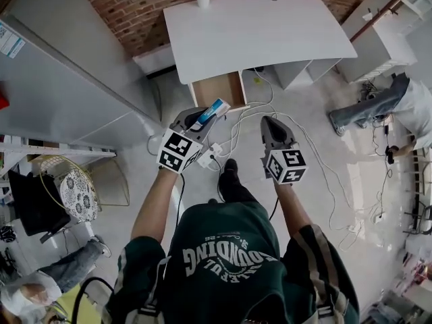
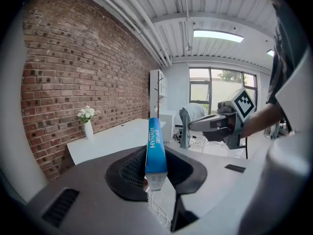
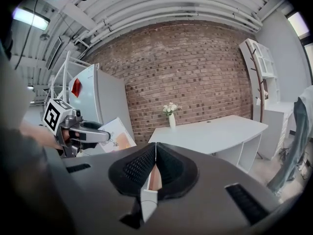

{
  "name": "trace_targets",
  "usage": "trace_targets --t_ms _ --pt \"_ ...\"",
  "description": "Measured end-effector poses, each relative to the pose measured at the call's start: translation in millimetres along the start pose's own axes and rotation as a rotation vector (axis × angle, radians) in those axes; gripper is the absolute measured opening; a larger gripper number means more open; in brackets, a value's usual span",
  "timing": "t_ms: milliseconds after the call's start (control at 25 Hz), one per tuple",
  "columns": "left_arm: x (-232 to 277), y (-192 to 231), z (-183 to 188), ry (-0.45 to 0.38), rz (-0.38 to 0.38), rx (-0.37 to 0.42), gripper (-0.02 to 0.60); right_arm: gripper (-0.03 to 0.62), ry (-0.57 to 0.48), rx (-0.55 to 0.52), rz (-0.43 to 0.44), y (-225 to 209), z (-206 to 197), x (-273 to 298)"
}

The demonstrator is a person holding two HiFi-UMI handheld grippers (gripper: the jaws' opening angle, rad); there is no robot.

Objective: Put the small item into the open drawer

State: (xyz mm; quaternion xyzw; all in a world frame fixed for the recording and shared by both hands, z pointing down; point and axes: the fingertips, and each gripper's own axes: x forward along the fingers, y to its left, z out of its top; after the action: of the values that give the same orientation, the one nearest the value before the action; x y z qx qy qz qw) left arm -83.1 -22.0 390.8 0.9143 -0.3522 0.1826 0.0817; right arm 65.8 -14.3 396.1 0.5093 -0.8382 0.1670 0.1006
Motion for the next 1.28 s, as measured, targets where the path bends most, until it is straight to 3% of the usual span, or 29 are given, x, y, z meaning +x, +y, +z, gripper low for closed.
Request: trace_targets --t_ms 360,560,880,1280 --pt "63 33 -6 0.156 0.005 0.063 0.089 0.025 0.047 0.004 0.09 -41 10 67" --pt "83 47 -9 0.192 0.011 0.057 0.089 0.025 0.071 0.015 0.13 -49 1 87" --pt "111 55 -22 0.238 -0.034 0.091 0.089 0.025 0.096 0.025 0.109 -59 -9 96" --pt "144 74 -67 0.282 -0.08 0.111 0.089 0.025 0.129 -0.019 0.07 -60 -30 115"
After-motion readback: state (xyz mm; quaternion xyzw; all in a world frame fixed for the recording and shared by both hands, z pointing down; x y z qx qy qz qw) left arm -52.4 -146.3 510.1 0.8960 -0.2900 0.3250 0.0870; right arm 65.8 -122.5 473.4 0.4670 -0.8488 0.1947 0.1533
